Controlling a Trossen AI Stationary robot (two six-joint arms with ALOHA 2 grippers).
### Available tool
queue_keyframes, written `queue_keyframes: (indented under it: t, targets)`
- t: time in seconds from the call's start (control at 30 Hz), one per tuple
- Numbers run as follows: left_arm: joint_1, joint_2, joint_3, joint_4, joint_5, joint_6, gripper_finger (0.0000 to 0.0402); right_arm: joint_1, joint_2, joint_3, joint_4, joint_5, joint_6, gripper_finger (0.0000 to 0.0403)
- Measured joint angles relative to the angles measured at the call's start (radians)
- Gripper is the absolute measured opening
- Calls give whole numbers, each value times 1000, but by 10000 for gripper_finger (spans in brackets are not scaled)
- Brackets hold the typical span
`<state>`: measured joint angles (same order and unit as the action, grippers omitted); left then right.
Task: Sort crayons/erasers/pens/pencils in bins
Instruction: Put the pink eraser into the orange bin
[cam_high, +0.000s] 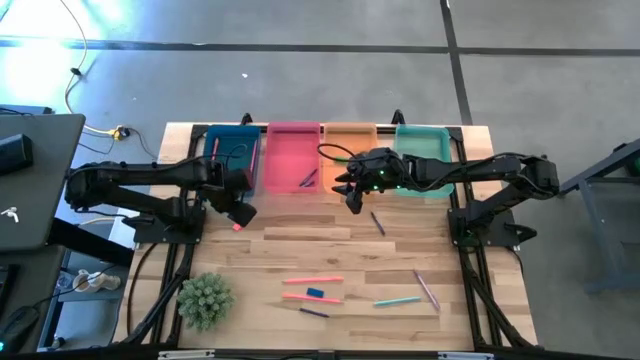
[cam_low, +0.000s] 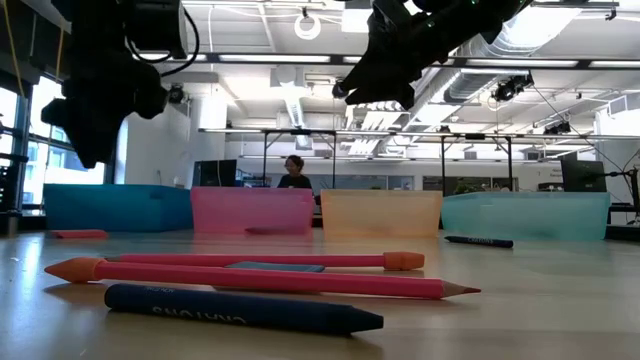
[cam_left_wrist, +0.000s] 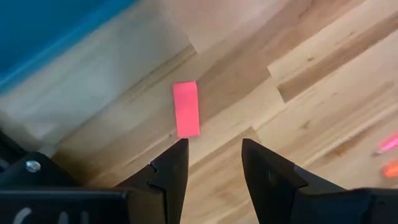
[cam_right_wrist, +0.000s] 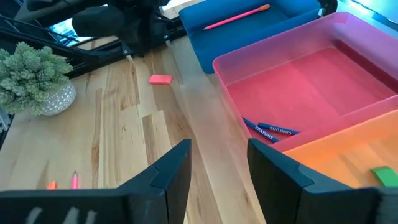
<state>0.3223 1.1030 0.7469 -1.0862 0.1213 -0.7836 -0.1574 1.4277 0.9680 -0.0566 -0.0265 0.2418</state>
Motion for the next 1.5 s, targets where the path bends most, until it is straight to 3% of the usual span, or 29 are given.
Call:
queue_keyframes:
  t: [0.57,0.73,1.5]
  targets:
    - [-16,0,-144,123,14,-130,139,0,0,0,0,0,0,149]
    - [-40,2,-144,147,-47,-175,139,0,0,0,0,0,0,149]
    - [-147,198,-145,189,-92,-256,139,0,0,0,0,0,3,149]
